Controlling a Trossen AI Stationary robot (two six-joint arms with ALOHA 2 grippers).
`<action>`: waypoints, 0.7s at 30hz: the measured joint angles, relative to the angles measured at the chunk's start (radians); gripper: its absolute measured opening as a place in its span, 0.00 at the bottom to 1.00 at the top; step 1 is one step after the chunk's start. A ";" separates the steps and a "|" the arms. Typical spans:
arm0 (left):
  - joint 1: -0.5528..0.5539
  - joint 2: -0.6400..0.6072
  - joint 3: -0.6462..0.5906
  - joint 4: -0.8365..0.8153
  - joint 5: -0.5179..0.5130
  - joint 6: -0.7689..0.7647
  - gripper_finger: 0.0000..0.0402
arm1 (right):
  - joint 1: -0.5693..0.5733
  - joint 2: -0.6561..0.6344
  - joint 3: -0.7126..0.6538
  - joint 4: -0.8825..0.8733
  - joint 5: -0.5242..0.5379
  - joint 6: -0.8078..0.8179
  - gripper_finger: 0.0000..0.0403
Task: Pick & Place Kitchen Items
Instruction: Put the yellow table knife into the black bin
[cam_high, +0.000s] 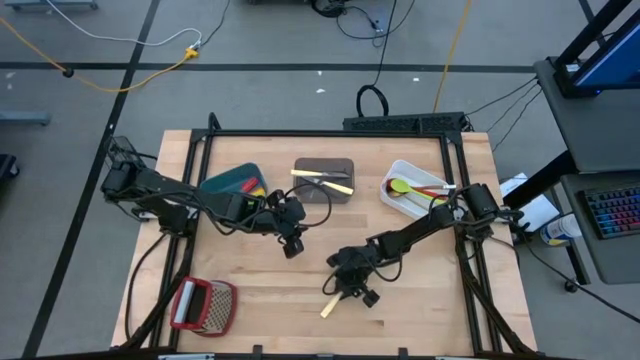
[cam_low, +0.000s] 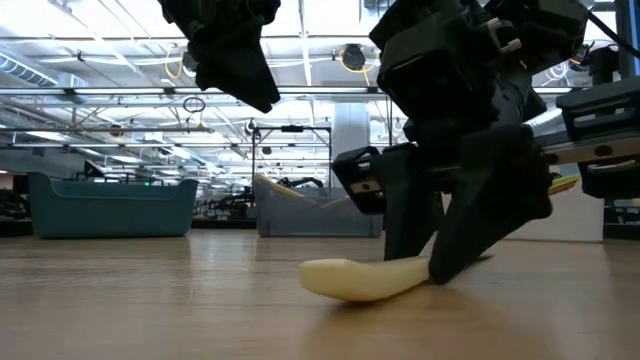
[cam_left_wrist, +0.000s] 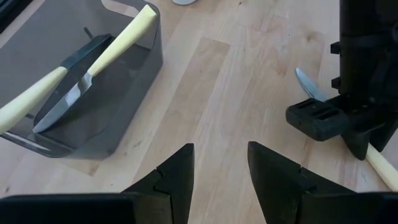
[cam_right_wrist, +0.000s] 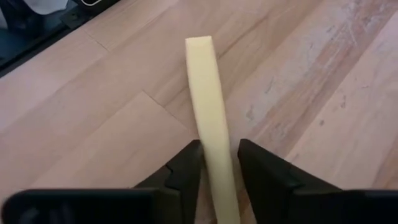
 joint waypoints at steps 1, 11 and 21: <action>0.000 0.000 0.000 -0.002 0.000 0.000 0.38 | 0.000 0.000 -0.008 0.001 0.002 -0.003 0.24; 0.000 0.000 0.000 -0.002 0.000 0.000 0.38 | -0.005 0.000 -0.099 0.120 0.004 0.000 0.10; 0.000 0.000 0.000 0.000 0.000 -0.023 0.38 | -0.054 -0.044 -0.103 0.156 -0.001 0.054 0.11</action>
